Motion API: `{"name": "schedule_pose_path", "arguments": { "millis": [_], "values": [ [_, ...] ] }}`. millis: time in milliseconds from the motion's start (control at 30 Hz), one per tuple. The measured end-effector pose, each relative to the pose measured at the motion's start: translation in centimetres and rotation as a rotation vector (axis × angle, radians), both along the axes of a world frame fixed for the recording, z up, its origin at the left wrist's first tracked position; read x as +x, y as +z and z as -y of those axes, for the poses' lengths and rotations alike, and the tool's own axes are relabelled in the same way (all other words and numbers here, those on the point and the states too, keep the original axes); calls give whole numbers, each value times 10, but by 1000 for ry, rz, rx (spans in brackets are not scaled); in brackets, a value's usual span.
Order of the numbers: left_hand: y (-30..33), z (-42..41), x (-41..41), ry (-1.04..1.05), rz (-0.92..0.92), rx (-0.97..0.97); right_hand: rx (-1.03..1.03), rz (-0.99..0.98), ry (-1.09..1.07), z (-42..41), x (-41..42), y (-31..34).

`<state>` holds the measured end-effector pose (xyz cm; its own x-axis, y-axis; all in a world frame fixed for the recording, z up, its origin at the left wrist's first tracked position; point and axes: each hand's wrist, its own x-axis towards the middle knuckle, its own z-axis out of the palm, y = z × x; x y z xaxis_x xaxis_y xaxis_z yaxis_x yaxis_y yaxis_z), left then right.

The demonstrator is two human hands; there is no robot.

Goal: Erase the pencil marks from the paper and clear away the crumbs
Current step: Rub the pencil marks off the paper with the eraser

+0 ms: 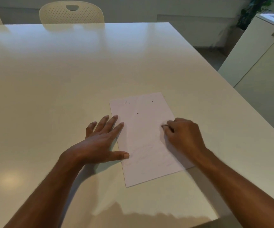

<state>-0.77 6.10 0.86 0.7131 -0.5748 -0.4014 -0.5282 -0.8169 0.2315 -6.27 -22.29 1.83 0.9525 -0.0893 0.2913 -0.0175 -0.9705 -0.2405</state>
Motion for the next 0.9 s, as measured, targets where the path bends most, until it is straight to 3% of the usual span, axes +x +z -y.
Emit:
{"name": "schedule_pose_path", "arguments": {
  "millis": [67,233,367,600,900],
  "values": [
    [0,0,0,-1,0,-1,15,22,-37,7,4,0],
    [2,1,0,7,-5,-3,103,-50,107,-18,-16,-3],
    [1,1,-1,-1,11,7,7,-5,-82,15,4,0],
    [2,0,-1,3,6,9,201,-22,119,-37,-34,-9],
    [6,3,-9,71,-17,-70,374,89,109,-37,-38,-19]
  ]
}}
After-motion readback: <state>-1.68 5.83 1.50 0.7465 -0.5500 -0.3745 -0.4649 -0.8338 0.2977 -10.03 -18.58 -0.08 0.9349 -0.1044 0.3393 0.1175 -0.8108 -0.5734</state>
